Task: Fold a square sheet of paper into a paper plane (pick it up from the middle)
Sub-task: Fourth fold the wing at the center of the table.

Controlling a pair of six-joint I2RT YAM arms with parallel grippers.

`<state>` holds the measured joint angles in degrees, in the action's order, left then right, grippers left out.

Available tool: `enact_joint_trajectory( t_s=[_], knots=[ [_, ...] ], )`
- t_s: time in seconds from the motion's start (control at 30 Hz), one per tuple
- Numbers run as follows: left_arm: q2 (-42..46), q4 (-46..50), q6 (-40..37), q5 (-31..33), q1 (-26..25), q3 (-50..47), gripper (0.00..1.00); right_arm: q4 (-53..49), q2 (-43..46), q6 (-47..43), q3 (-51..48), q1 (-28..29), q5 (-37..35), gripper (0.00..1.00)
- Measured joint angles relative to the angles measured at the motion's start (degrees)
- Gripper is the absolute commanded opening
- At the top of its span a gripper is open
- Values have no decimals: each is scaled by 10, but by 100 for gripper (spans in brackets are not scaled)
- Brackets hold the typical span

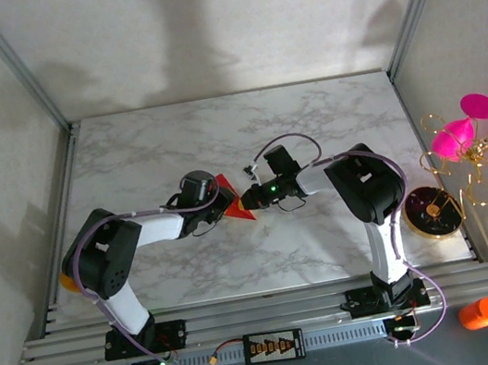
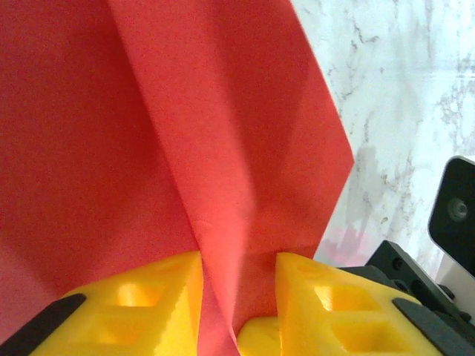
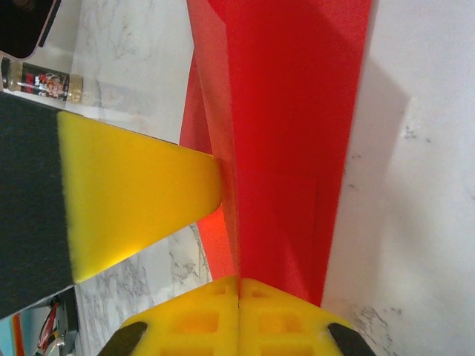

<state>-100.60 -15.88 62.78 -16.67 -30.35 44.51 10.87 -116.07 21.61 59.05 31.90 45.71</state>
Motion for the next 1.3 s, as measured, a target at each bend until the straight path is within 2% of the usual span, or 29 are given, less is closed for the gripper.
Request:
enact_joint_trajectory(
  t_s=[0.47,0.83,1.3],
  knots=[
    [-23,62,17,13,-3,42,33,-24,10,-45,3,0,-1,27],
    [-31,81,35,16,-3,57,29,-40,46,-109,-11,0,-68,29],
    [-35,96,47,17,-3,65,27,-52,46,-164,-13,9,-102,27]
  ],
)
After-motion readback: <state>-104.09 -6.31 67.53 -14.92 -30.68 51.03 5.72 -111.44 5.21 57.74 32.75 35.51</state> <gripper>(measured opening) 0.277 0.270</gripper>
